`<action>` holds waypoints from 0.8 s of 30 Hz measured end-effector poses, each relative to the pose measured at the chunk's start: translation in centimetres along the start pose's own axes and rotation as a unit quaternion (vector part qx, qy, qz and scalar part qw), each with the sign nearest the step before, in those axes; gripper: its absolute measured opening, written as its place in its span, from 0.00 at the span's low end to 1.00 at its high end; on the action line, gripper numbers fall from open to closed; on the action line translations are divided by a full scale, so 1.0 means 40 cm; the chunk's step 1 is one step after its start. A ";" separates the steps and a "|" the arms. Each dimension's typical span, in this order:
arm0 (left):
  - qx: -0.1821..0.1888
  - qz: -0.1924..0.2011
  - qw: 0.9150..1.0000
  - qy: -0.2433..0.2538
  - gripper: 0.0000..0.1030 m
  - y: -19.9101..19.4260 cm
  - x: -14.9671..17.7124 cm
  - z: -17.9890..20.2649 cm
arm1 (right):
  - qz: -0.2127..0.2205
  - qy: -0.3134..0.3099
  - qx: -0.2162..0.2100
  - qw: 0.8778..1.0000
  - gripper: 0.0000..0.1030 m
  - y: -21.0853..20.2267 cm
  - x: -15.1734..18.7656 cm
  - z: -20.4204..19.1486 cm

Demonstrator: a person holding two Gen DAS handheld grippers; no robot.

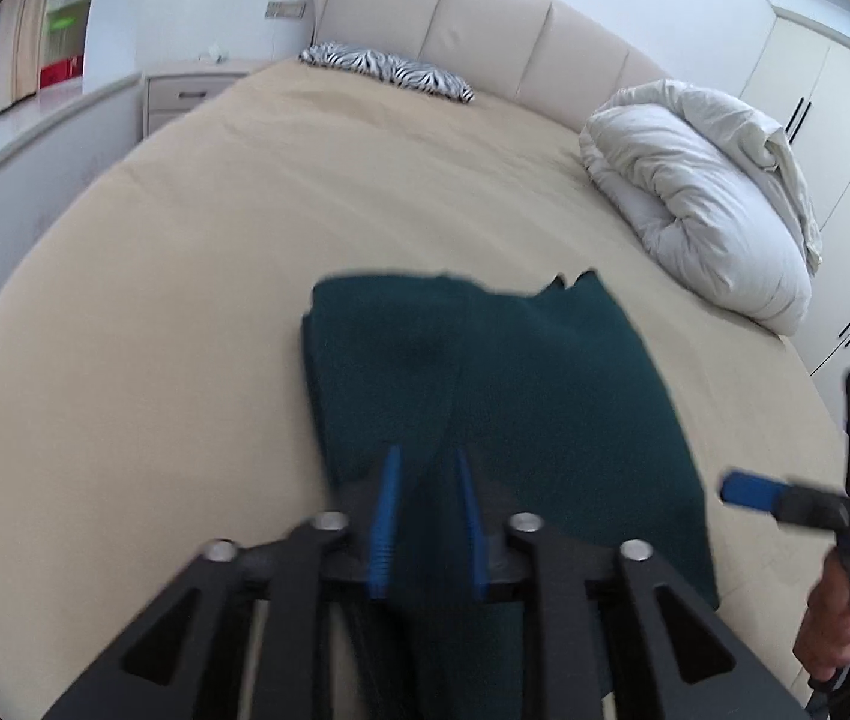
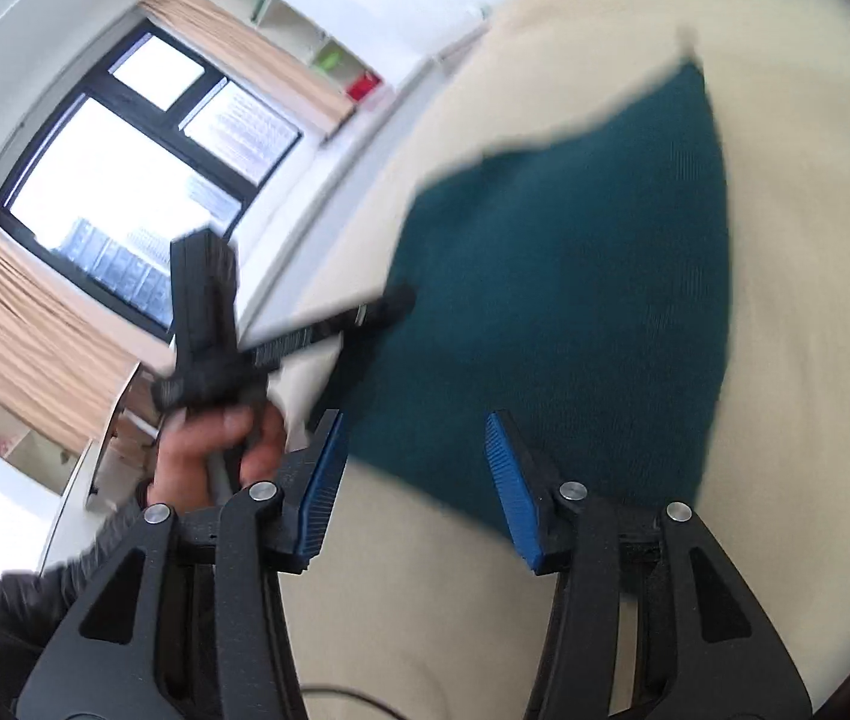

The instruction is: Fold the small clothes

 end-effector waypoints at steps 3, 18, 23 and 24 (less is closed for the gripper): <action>-0.011 0.003 1.000 0.029 0.34 0.040 -0.054 0.039 | 0.009 0.034 0.006 0.999 0.46 0.020 -0.112 0.045; -0.027 -0.029 0.999 0.030 0.41 0.217 -0.100 -0.068 | 0.003 0.178 0.036 0.983 0.43 0.259 -0.338 0.314; -0.028 -0.028 0.999 0.036 0.43 0.227 -0.101 -0.070 | 0.059 0.217 0.055 0.973 0.43 0.202 -0.333 0.375; -0.029 -0.028 0.998 0.038 0.43 0.215 -0.095 -0.071 | 0.074 0.212 0.048 0.973 0.46 0.168 -0.333 0.352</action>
Point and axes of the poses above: each gripper's, at about its wrist camera, not at the fingertips, and y roughly the way its jaws point, z to its right, x to its underside, the point moved 7 cm from there along y, roughly the way its jaws point, and after that the axes turned 7 degrees about x, right-handed, at the moved point
